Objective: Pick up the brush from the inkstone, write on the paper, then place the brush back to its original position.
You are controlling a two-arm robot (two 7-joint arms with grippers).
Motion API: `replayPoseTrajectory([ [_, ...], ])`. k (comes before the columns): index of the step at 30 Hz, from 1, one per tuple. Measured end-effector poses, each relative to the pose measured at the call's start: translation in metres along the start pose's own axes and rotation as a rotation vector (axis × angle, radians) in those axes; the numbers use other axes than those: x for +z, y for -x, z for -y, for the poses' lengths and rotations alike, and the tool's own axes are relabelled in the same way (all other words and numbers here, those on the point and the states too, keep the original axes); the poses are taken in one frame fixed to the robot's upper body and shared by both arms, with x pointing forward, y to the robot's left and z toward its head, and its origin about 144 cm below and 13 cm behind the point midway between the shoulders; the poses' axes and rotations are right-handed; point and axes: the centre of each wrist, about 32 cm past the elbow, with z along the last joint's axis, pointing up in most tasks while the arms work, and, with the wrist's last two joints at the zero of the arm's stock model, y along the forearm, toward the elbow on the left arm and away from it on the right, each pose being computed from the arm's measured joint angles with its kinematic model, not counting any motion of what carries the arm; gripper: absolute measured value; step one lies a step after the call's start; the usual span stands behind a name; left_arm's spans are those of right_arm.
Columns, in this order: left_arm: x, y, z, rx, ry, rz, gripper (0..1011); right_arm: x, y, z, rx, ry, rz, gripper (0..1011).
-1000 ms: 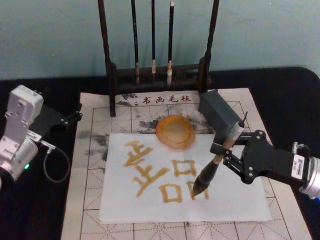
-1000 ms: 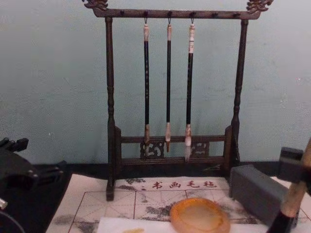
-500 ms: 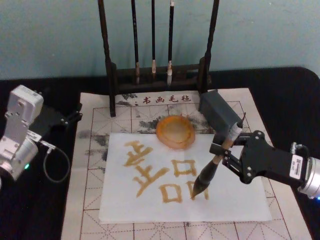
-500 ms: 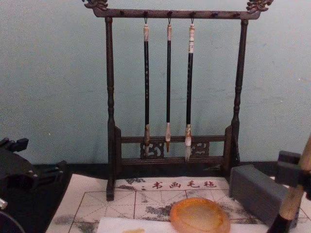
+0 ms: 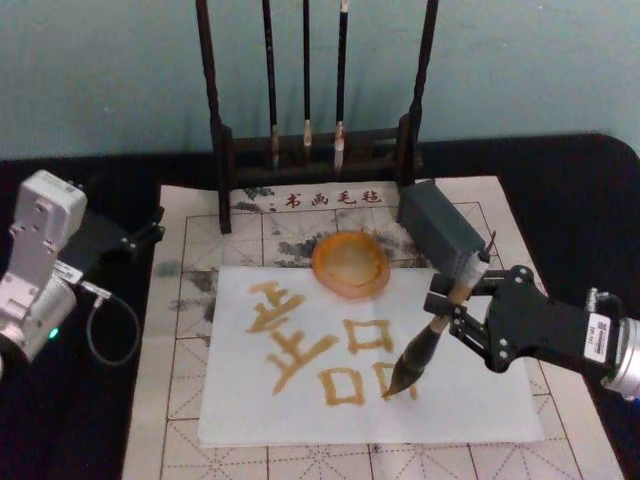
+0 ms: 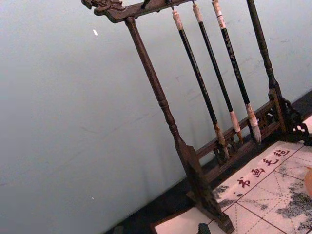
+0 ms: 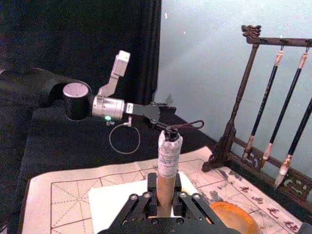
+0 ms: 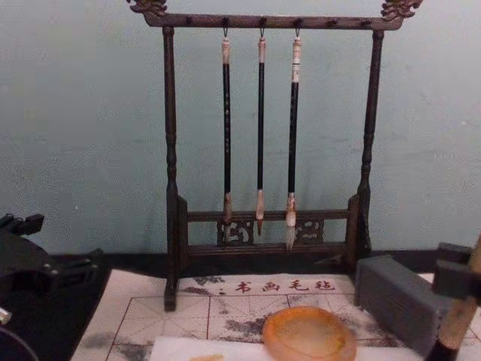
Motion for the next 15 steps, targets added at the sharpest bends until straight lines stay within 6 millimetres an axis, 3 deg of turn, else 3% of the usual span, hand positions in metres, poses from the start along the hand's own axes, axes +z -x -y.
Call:
replayPoseTrajectory([
  [15,0.0,0.0,0.0,0.0,0.0,0.0,1001,0.002,0.001,0.0091,-0.012,0.014,0.009,185],
])
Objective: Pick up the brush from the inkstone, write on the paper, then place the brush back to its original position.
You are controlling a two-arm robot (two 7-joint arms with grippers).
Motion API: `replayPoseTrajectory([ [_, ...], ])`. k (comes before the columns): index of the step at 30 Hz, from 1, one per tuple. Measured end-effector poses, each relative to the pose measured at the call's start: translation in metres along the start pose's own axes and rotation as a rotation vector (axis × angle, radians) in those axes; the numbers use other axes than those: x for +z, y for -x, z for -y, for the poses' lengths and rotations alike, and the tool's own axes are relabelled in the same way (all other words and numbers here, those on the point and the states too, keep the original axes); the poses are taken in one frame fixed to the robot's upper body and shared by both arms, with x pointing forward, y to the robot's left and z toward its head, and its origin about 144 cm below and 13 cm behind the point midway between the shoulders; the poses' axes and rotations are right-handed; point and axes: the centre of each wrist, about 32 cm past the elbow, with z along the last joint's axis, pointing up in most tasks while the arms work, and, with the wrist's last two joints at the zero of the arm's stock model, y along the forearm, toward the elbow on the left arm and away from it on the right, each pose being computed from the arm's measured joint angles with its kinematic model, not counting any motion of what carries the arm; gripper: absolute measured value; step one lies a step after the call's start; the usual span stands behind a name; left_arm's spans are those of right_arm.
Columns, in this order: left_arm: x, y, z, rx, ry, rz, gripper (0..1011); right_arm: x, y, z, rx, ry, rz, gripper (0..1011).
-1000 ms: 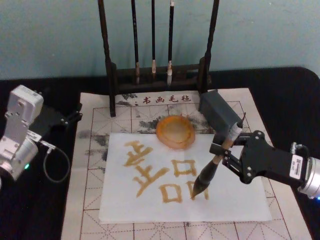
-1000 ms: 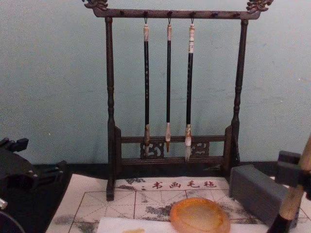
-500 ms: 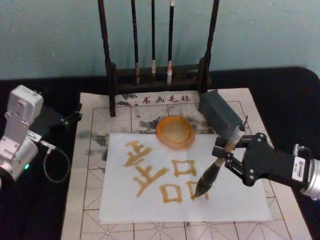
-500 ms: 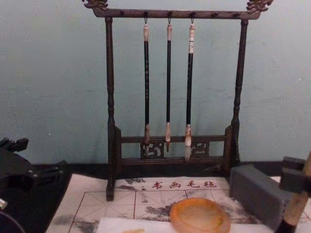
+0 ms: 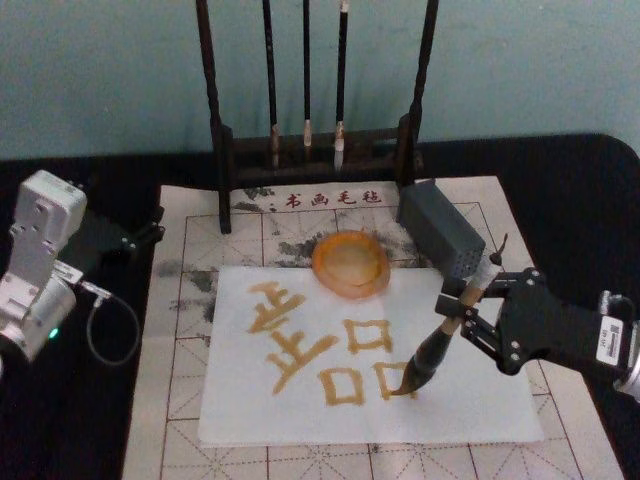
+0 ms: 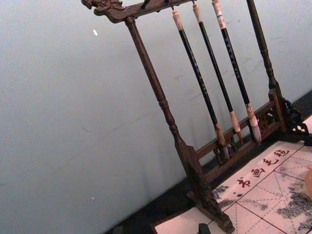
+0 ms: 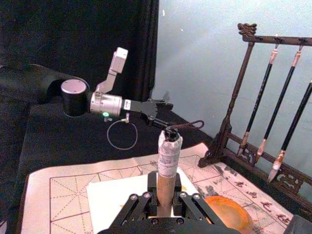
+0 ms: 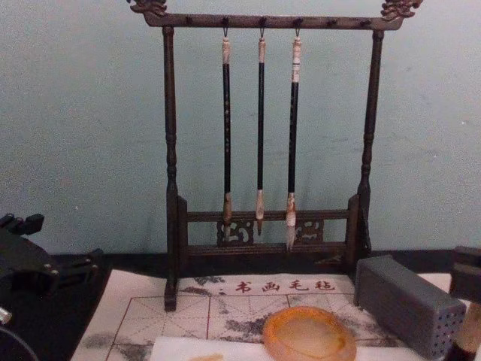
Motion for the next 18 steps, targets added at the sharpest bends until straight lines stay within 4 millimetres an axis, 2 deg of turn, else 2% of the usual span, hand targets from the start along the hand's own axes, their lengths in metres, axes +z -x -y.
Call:
replayPoseTrajectory([
  [18,0.0,0.0,0.0,0.0,0.0,0.0,1001,0.002,0.0,0.011,-0.031,0.004,0.002,185],
])
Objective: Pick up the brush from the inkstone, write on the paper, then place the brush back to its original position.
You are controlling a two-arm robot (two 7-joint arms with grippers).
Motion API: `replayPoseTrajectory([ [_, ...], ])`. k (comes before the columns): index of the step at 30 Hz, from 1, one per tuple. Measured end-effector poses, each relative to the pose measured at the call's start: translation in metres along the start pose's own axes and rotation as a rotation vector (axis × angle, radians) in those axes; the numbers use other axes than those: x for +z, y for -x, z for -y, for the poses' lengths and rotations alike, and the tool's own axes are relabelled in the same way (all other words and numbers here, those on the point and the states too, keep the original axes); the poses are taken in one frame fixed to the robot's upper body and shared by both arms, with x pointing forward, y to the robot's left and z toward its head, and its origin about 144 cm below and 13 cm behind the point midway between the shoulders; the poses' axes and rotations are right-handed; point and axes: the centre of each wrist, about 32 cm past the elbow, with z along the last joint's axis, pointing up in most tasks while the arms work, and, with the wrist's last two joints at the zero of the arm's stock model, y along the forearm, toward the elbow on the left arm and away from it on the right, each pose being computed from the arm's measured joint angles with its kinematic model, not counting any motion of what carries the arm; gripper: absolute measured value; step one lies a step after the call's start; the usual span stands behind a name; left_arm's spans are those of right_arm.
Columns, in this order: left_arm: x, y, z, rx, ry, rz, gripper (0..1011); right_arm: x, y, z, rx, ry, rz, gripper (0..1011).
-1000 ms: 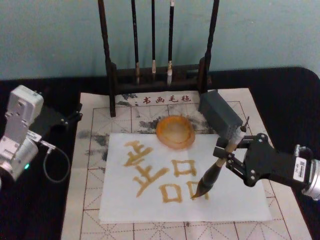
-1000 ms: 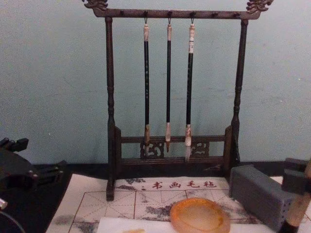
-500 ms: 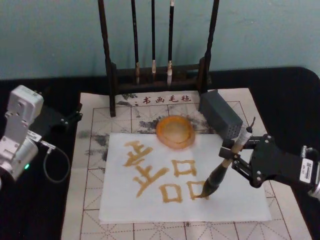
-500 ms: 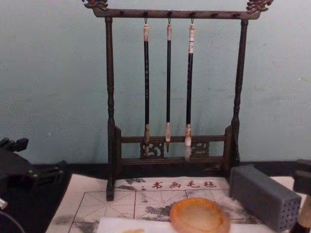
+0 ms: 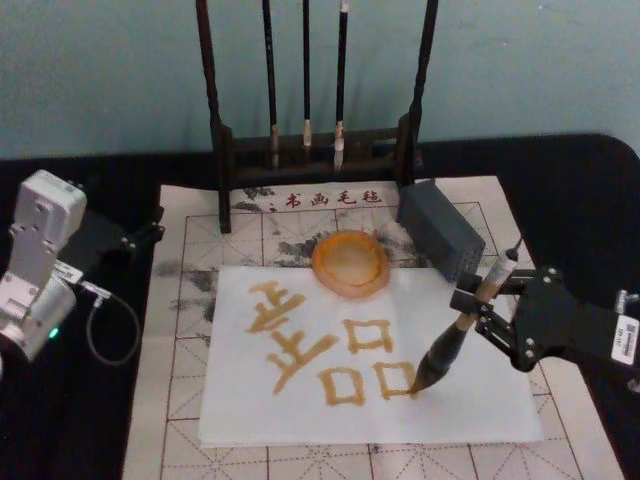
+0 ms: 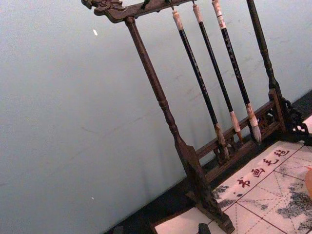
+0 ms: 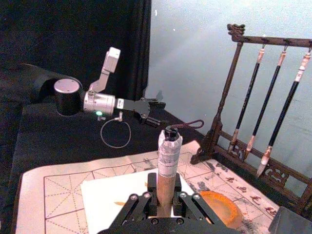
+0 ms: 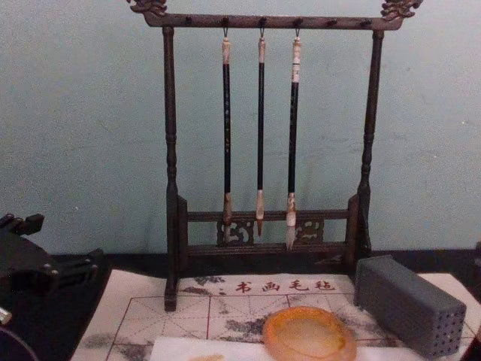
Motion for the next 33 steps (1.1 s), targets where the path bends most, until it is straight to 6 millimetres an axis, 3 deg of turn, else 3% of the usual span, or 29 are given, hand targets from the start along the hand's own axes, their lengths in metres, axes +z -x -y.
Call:
replayPoseTrajectory([
  [16,0.0,0.0,0.0,0.0,0.0,0.0,1001,0.009,-0.002,0.0,-0.036,-0.057,0.006,185],
  [23,0.0,0.0,0.0,0.0,0.0,0.0,1001,0.014,-0.009,-0.008,-0.107,-0.11,-0.012,185],
  [33,0.0,0.0,0.0,0.0,0.0,0.0,1001,0.024,-0.021,-0.028,-0.284,-0.187,-0.175,185],
])
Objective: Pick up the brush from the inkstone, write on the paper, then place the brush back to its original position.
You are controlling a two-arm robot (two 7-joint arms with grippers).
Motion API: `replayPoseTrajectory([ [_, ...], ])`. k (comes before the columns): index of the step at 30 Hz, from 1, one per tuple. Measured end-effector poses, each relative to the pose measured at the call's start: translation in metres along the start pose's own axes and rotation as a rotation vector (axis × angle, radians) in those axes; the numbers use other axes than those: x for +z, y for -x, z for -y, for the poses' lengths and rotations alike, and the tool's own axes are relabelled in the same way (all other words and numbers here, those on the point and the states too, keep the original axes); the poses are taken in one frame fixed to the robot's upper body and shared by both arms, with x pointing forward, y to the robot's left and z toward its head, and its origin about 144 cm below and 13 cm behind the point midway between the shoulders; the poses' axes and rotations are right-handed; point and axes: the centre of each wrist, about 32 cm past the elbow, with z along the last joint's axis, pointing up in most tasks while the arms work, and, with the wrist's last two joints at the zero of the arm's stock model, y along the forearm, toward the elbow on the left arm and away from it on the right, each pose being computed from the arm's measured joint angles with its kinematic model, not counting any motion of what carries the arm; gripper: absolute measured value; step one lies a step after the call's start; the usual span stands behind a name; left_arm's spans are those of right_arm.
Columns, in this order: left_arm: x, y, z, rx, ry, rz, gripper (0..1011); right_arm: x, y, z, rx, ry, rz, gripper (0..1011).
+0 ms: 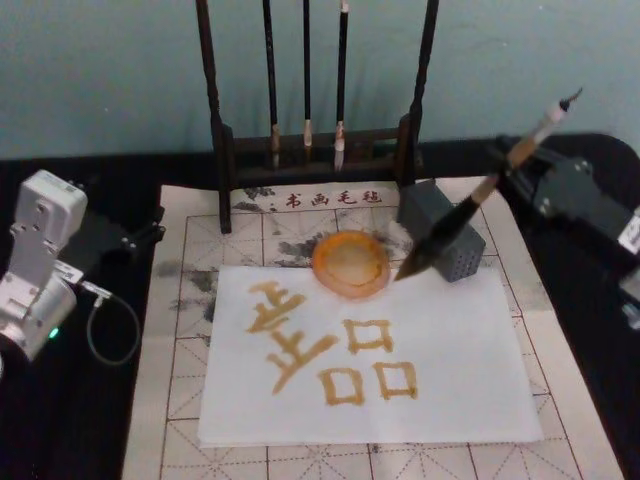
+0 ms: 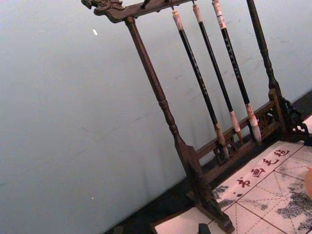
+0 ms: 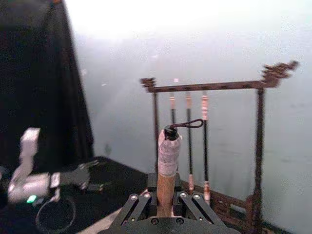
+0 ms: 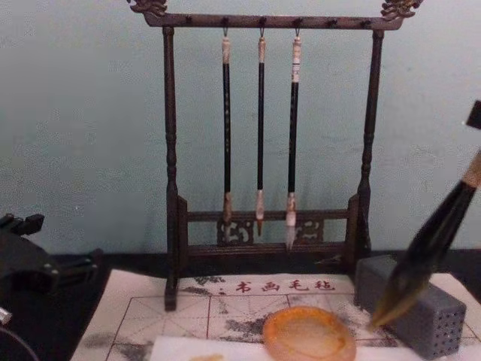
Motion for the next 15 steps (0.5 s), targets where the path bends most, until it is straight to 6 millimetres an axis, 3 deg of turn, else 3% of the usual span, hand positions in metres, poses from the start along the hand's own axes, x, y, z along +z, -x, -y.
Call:
replayPoseTrajectory([
  [15,0.0,0.0,0.0,0.0,0.0,0.0,1001,-0.003,-0.011,-0.048,-0.242,0.033,-0.317,185],
])
